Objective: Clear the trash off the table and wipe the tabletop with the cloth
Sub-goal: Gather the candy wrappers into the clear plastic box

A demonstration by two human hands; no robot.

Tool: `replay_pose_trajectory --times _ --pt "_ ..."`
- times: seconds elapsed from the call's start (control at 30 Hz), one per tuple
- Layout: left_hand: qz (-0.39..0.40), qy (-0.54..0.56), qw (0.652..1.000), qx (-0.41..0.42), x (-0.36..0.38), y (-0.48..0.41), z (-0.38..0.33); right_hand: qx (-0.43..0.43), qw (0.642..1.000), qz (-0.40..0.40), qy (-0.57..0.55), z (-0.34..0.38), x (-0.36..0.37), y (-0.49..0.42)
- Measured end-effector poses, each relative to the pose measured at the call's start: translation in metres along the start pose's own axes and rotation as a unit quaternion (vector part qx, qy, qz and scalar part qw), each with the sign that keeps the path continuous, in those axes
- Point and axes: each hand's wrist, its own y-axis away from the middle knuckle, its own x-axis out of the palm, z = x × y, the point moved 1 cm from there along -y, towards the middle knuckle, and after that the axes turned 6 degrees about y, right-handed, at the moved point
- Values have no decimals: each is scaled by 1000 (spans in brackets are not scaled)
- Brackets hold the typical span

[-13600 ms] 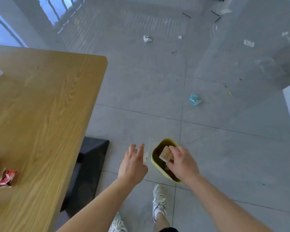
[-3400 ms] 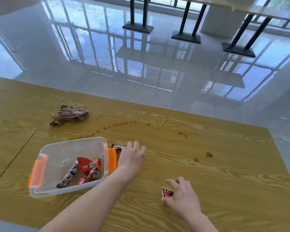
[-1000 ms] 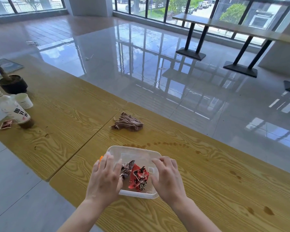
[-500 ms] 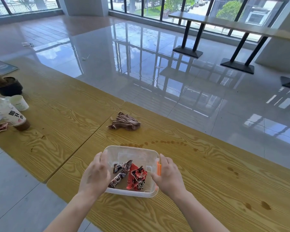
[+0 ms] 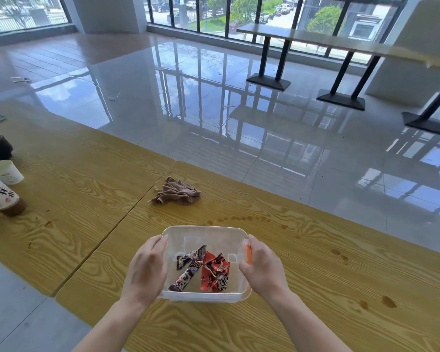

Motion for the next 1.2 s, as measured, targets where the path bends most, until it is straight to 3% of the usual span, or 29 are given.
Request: replay_pose_trajectory --times 0.37,0.63,0.97,1.2 --pt "6 75 996 49 43 -28 -77 62 992 -107 5 -70 -55 20" --pt "75 98 988 96 98 -48 -156 124 972 -201 -5 -138 -100 57" --pt "144 142 964 171 179 -57 -277 227 945 -234 7 -242 -154 95" --pt "179 154 958 163 228 -61 -344 264 934 -237 25 -311 -187 95"
